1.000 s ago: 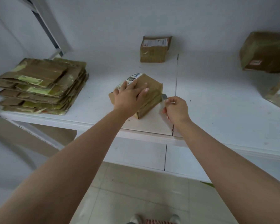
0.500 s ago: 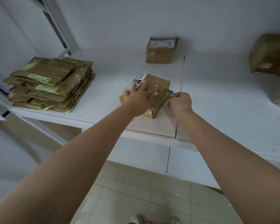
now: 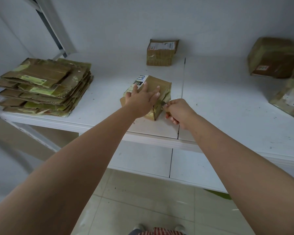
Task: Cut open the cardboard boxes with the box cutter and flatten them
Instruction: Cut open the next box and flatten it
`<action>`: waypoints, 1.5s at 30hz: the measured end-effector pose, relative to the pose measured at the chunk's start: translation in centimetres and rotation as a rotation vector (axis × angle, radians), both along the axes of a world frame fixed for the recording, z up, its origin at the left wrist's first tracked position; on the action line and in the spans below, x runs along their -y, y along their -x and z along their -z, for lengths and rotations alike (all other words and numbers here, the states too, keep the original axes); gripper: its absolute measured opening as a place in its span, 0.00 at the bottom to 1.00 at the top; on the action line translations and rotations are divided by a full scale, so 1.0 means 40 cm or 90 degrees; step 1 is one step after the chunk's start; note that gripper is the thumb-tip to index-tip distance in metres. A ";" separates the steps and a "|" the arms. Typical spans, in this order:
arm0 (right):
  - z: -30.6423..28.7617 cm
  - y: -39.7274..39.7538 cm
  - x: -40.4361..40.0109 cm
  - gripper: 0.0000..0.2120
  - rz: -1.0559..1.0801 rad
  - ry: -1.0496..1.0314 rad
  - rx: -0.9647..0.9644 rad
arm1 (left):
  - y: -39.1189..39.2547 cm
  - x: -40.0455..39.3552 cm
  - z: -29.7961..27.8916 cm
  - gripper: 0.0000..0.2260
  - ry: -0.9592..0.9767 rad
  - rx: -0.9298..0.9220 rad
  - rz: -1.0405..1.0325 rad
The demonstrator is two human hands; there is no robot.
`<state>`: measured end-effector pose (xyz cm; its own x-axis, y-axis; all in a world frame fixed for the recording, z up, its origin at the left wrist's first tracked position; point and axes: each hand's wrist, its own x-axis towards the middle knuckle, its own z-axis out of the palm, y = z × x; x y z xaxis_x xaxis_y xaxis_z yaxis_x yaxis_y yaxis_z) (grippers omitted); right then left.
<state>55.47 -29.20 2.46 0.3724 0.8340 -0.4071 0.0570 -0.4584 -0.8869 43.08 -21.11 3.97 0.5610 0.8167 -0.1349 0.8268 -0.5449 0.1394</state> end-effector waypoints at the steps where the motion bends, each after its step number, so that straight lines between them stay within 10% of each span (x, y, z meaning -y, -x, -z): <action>1: -0.004 -0.002 0.006 0.04 -0.009 0.002 -0.004 | -0.001 0.000 -0.001 0.21 0.005 0.000 0.000; 19: -0.001 -0.039 0.080 0.04 -0.237 0.033 0.009 | 0.038 -0.003 -0.048 0.23 0.075 -0.036 0.105; 22: 0.028 -0.073 0.085 0.04 -0.108 -0.023 0.011 | 0.067 -0.026 -0.064 0.21 0.064 -0.064 0.148; 27: 0.073 -0.124 0.068 0.07 0.013 -0.107 0.293 | 0.080 -0.025 -0.046 0.21 0.120 0.007 0.150; 45: 0.099 -0.115 0.027 0.10 -0.079 -0.065 0.609 | 0.080 -0.017 -0.019 0.20 0.141 0.101 0.113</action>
